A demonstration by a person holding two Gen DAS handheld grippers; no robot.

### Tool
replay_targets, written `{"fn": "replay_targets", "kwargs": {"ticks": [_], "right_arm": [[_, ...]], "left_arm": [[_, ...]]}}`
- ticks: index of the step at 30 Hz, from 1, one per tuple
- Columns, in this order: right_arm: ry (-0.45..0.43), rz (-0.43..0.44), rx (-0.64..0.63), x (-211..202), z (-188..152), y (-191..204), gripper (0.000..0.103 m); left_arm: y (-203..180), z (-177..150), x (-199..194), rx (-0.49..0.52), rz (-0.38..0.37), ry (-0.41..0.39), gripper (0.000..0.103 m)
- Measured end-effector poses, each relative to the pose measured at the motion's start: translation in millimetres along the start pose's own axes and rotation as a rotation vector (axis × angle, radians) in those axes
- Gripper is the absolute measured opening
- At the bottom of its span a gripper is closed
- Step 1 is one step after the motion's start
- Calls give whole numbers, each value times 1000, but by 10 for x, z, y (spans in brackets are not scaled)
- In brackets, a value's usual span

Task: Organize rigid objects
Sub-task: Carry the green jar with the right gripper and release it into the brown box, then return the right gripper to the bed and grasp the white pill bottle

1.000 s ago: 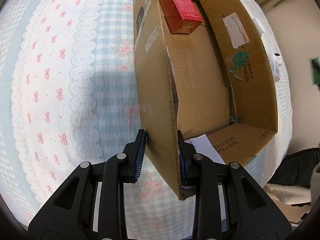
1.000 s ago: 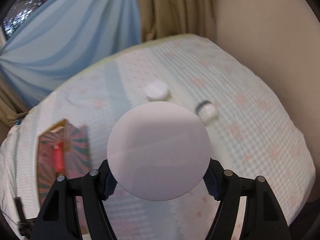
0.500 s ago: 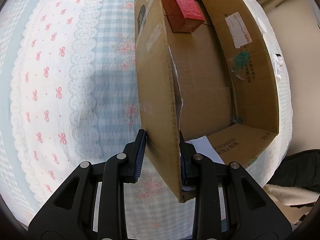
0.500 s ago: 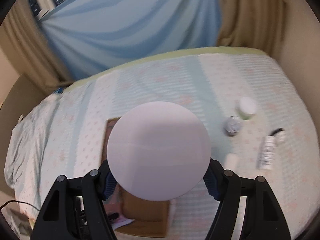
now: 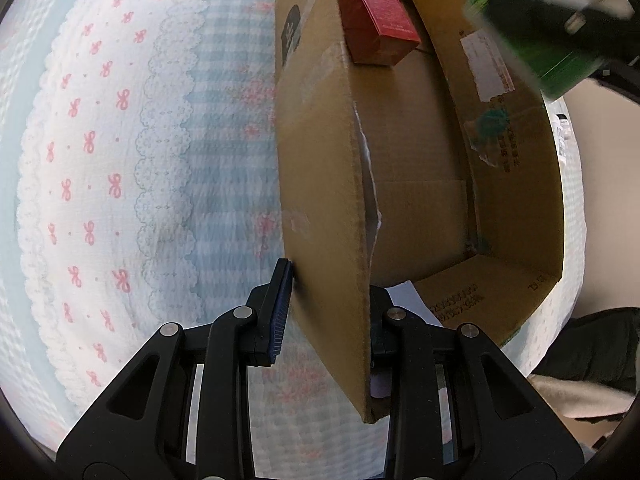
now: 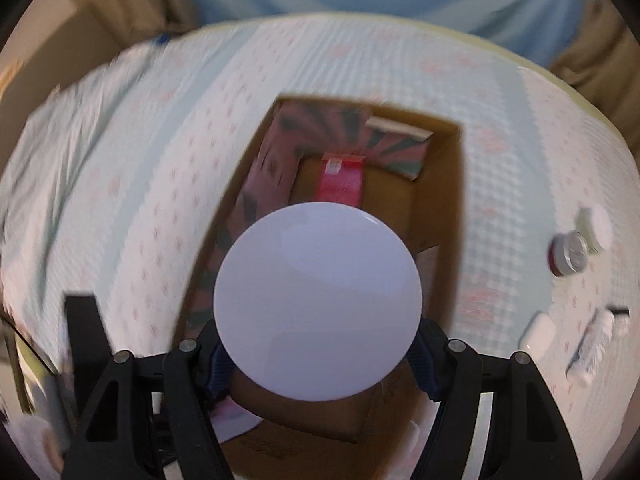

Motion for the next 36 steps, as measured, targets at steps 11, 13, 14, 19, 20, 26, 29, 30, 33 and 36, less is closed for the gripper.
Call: {"fn": "replay_targets", "kwargs": {"ticks": [11, 13, 14, 19, 20, 26, 29, 30, 33, 36], "right_arm": [[127, 74, -212, 554, -126, 305, 67], [129, 74, -216, 578, -99, 313, 67], [129, 76, -211, 592, -77, 315, 67], [98, 65, -242, 568, 0, 328, 103], [102, 57, -253, 566, -4, 334, 103], [113, 35, -261, 532, -70, 309, 103], [111, 22, -262, 491, -92, 285, 103], [111, 19, -261, 477, -97, 274, 103], [119, 18, -243, 449, -126, 241, 103], [117, 19, -227, 297, -144, 188, 103]], "left_arm": [[59, 44, 5, -4, -16, 13, 25], [65, 47, 6, -2, -18, 15, 25], [59, 48, 8, -1, -18, 15, 25], [40, 54, -1, 10, -16, 18, 25], [37, 57, -3, 12, -15, 19, 25], [9, 56, 1, 19, -10, 20, 26], [-10, 50, 4, 26, -3, 18, 25], [-19, 48, 3, 28, -2, 17, 25], [-42, 35, 6, 26, -1, 12, 25], [-49, 19, 5, 21, -1, 8, 25]]}}
Point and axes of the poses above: each gripper's, at about its wrist camera, not at the fingertips, and x roughly the way its jaws point, y to its left, z to its top, the point moved 8 cm from there along x, roughly the way its jaws point, and after that the axes turned 9 degrees about -x, right-handed, at the moved point
